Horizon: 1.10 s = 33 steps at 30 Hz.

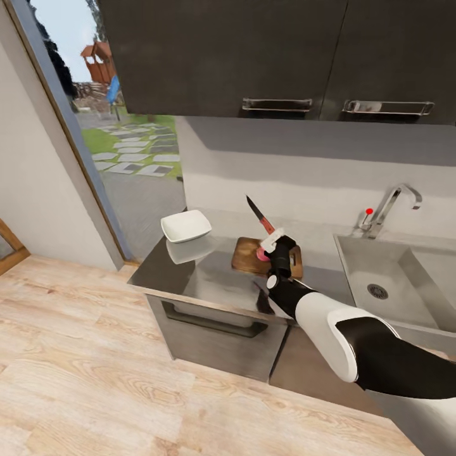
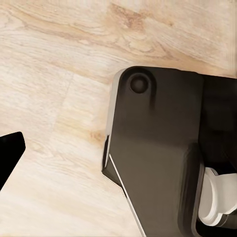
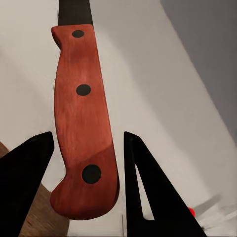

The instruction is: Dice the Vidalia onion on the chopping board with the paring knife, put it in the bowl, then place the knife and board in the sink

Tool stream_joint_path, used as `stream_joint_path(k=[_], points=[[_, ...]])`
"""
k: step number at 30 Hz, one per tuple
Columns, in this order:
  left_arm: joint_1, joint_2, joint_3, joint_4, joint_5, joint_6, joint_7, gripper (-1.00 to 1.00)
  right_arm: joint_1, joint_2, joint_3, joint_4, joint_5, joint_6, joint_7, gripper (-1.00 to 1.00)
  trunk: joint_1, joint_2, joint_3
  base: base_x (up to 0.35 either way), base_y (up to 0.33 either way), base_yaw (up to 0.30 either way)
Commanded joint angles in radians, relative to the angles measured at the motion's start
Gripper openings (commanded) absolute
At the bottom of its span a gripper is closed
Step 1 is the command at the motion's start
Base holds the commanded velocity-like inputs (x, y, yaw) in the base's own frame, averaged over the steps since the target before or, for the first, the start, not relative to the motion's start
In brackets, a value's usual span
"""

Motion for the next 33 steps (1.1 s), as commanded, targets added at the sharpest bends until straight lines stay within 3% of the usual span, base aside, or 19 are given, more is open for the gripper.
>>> stream_joint_path(k=[1,16,33], points=[[0.001,0.000,0.001,-0.002,0.011,0.000,-0.010,1.00,0.000,0.000,0.008,0.002,-0.009,-0.005,-0.003,-1.00,0.001,-0.002,-0.002,0.161,-0.195,0.000],[0.001,0.000,0.001,-0.001,0.011,0.001,-0.010,1.00,0.003,0.000,0.008,0.002,-0.010,-0.004,-0.006,-1.00,0.001,-0.002,0.000,0.034,-0.043,-0.007],[0.001,-0.001,0.001,0.000,0.012,0.001,-0.010,1.00,0.003,0.000,0.008,0.002,-0.010,-0.003,-0.007,-1.00,0.001,-0.002,0.022,0.000,0.000,-0.134]])
